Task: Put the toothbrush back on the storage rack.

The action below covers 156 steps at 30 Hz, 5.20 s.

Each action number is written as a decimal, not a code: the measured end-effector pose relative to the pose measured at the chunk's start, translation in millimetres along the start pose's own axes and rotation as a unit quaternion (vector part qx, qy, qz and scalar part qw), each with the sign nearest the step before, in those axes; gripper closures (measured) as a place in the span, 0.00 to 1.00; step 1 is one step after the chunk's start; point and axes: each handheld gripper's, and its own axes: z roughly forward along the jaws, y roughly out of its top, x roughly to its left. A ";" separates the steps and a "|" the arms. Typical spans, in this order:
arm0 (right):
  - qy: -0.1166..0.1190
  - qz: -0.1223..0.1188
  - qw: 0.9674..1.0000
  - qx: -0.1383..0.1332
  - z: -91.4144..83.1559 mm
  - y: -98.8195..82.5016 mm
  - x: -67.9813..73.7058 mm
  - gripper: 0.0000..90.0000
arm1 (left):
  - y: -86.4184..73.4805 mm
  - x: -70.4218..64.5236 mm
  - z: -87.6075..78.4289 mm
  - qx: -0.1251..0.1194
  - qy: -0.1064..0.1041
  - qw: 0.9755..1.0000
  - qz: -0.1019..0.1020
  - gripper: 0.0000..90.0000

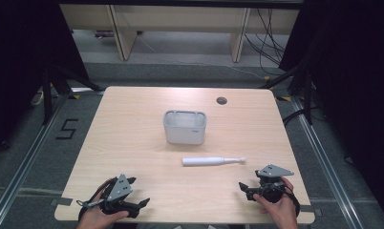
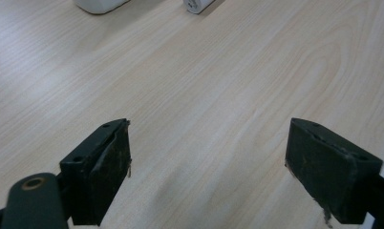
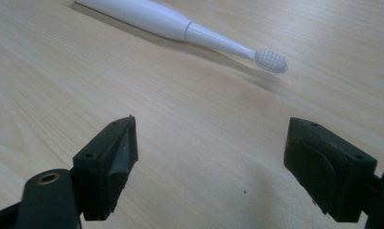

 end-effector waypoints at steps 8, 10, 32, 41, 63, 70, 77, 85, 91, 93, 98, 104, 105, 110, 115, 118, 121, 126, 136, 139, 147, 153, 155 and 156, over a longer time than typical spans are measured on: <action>-0.001 0.015 1.000 -0.008 0.7 4.0 1.6 0.20 | -0.4 0.2 1.2 -0.003 -0.004 1.000 -0.001 0.17; -0.006 0.018 1.000 -0.015 1.0 6.0 1.9 0.20 | -0.6 0.3 1.2 -0.004 -0.004 1.000 -0.002 0.17; -0.007 0.009 0.999 -0.033 12.3 35.0 12.5 0.30 | -1.0 0.5 0.5 0.001 -0.002 1.000 -0.006 0.17; 0.000 -0.013 0.999 -0.029 23.9 49.6 22.6 0.32 | -0.6 0.8 0.6 -0.001 0.000 1.000 -0.006 0.17; 0.028 -0.082 0.996 -0.017 62.1 88.9 50.5 0.87 | -0.8 0.4 -0.1 0.000 0.000 1.000 -0.006 0.17; 0.043 -0.099 0.994 0.001 81.7 100.7 63.7 0.96 | -0.5 1.4 0.1 -0.001 -0.002 1.000 -0.004 0.17; 0.046 -0.111 0.993 0.011 102.5 113.4 75.3 0.99 | -1.0 1.6 -0.5 0.000 -0.001 1.000 -0.004 0.17; 0.043 -0.120 0.992 0.019 118.2 121.6 82.6 1.00 | -0.7 0.2 0.1 -0.004 -0.005 1.000 -0.008 0.17; 0.042 -0.137 0.989 0.023 128.4 125.1 83.5 1.00 | -0.6 0.7 -0.5 -0.002 -0.003 1.000 -0.005 0.17; 0.036 -0.125 0.991 0.023 133.3 123.7 84.8 1.00 | -0.6 0.1 0.0 -0.008 -0.006 1.000 -0.013 0.17; 0.040 -0.131 0.990 0.036 134.3 124.0 84.2 1.00 | -0.6 0.0 -0.2 -0.008 -0.005 1.000 -0.012 0.17; 0.040 -0.131 0.990 0.033 134.4 121.2 88.2 1.00 | -0.6 1.2 -1.5 -0.004 -0.001 1.000 -0.006 0.17; 0.040 -0.131 0.990 0.033 134.1 120.2 90.0 1.00 | -0.7 0.9 -1.6 -0.004 -0.001 1.000 -0.007 0.17; 0.049 -0.140 0.988 0.048 128.4 114.0 94.0 1.00 | -0.4 1.4 -1.9 -0.005 -0.002 1.000 -0.005 0.17; 0.054 -0.150 0.986 0.050 122.2 106.6 91.5 1.00 | -0.2 0.9 -2.5 -0.005 0.001 1.000 -0.007 0.17; 0.056 -0.147 0.986 0.050 116.7 102.6 89.7 1.00 | -0.6 1.5 -2.3 -0.004 -0.001 1.000 -0.004 0.17; 0.063 -0.148 0.986 0.054 111.4 97.5 90.4 1.00 | -0.4 0.9 -2.8 -0.006 0.001 1.000 -0.008 0.17; 0.068 -0.147 0.985 0.055 96.8 86.5 96.9 1.00 | -0.3 1.0 -2.7 -0.007 0.001 1.000 -0.008 0.17; 0.082 -0.162 0.982 0.054 73.7 69.7 98.3 1.00 | -0.6 1.2 -2.2 -0.005 -0.003 1.000 -0.008 0.17; 0.082 -0.159 0.982 0.056 68.9 65.8 99.5 1.00 | -0.7 1.5 -2.4 -0.004 -0.002 1.000 -0.006 0.17; 0.084 -0.154 0.983 0.059 59.1 55.5 96.6 1.00 | -0.8 1.1 -2.1 -0.004 -0.003 1.000 -0.008 0.17; 0.082 -0.146 0.984 0.062 49.8 48.5 92.2 1.00 | -0.6 1.8 -2.2 -0.004 0.000 1.000 -0.005 0.17; 0.080 -0.151 0.983 0.064 46.7 47.4 90.6 1.00 | -0.8 1.9 -2.1 -0.004 0.000 1.000 -0.005 0.17; 0.080 -0.147 0.984 0.059 45.5 45.4 90.0 1.00 | -0.9 1.3 -2.1 -0.004 0.002 1.000 -0.008 0.17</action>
